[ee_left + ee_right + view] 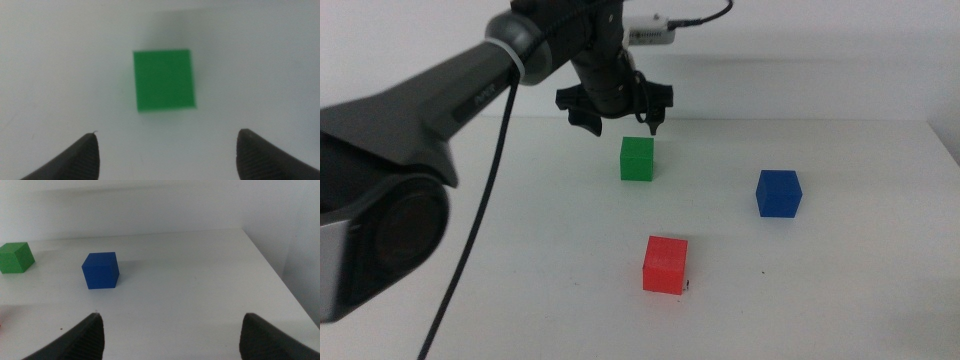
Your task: Stack red cubes first, then green, then blue cubes in a specific spot.
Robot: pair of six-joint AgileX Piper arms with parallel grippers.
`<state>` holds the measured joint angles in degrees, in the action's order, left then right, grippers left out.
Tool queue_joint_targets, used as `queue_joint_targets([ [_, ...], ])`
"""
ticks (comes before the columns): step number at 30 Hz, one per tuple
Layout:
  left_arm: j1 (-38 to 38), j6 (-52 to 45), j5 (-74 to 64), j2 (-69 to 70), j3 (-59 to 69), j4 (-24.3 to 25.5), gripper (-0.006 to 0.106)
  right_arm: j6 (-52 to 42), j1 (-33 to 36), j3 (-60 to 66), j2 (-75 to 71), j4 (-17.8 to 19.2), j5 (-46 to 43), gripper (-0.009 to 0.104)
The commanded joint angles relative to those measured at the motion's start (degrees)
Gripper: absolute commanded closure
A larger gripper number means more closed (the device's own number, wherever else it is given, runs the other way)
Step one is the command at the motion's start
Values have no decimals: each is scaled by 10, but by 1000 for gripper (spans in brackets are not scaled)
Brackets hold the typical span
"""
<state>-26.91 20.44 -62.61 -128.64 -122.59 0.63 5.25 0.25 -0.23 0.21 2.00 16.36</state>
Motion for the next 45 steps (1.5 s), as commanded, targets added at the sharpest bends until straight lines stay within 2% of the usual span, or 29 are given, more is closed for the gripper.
queue_joint_targets([
  [1, 11, -32, 4, -34, -32, -30, 7, -1, -3, 2, -2, 3, -1, 2],
  [9, 17, -68, 55, -96, -51, -66, 7, -1, -3, 2, -2, 3, -1, 2],
  [16, 17, -72, 104, -122, -53, -65, 10, -1, -3, 2, -2, 3, -1, 2],
  [19, 17, -72, 118, -129, -53, -61, 21, -1, -3, 2, -2, 3, -1, 2],
  [24, 18, -55, 80, -118, -61, -43, 57, -1, -3, 2, -2, 3, -1, 2],
  [25, 13, -27, 29, -90, -61, -30, 68, -1, -3, 2, -2, 3, -1, 2],
  [28, -13, -4, -29, -39, -50, 21, 79, -1, -3, 2, -2, 3, -1, 2],
  [33, -69, 76, -23, 84, 76, 71, 81, -1, -3, 2, -2, 3, -1, 2],
  [40, -167, 262, 178, 265, 395, 104, 81, -1, -3, 2, -2, 3, -1, 2],
  [45, -183, 278, 213, 278, 463, 85, 81, -1, -3, 2, -2, 3, -1, 2],
])
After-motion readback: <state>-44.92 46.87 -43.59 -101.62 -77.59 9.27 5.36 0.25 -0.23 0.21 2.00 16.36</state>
